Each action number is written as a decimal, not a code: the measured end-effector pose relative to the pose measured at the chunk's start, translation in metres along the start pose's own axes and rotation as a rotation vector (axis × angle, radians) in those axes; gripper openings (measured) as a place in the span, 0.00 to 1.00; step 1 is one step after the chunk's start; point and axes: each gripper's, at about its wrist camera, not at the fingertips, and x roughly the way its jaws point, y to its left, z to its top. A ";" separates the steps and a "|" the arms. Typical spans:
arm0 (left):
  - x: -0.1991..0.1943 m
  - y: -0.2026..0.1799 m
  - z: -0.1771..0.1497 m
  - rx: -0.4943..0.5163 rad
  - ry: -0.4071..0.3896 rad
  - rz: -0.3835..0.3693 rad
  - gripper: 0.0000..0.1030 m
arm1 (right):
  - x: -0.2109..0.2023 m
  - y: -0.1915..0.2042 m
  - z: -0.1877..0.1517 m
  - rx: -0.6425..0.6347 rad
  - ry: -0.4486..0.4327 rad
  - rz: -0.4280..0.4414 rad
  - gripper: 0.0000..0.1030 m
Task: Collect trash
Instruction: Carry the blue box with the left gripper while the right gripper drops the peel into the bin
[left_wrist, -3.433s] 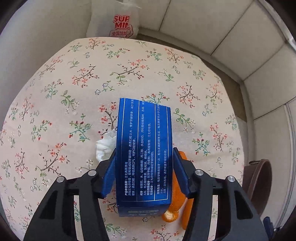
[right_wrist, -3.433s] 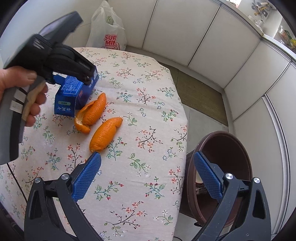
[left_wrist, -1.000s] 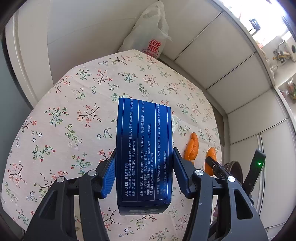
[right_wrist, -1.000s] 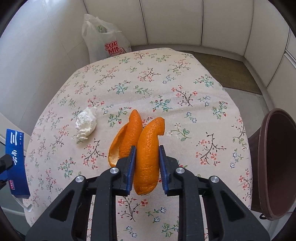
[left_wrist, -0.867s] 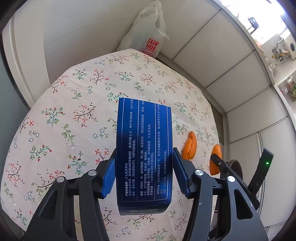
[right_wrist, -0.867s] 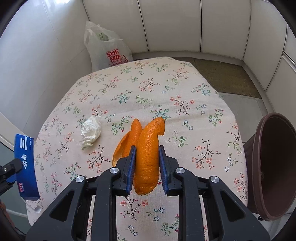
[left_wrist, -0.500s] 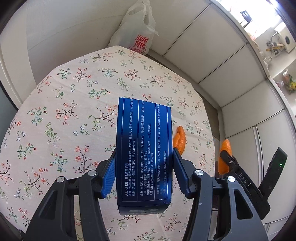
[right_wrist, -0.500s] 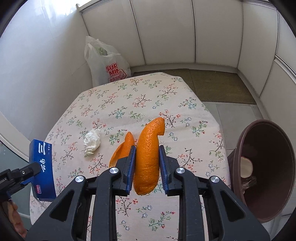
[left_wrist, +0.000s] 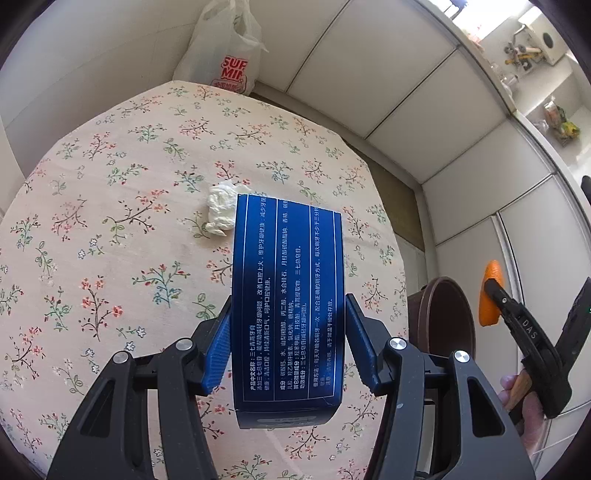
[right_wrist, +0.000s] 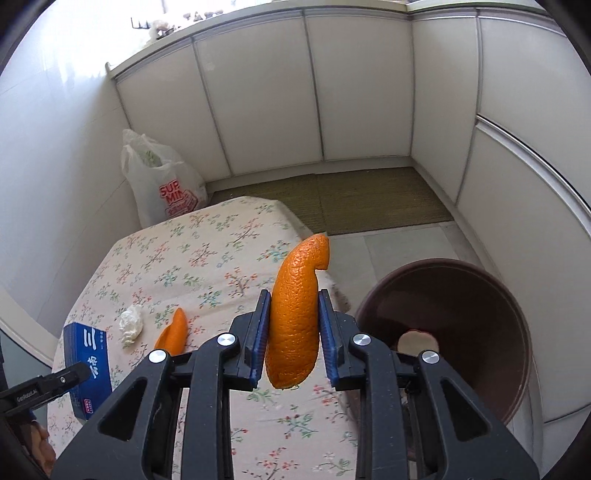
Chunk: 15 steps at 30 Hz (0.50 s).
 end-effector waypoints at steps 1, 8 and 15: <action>0.002 -0.004 -0.002 0.008 0.004 0.000 0.54 | -0.002 -0.011 0.002 0.017 -0.005 -0.012 0.24; 0.020 -0.030 -0.016 0.057 0.036 -0.002 0.54 | -0.013 -0.074 0.007 0.127 -0.039 -0.130 0.31; 0.036 -0.066 -0.027 0.127 0.052 -0.014 0.54 | -0.032 -0.118 0.009 0.218 -0.104 -0.253 0.69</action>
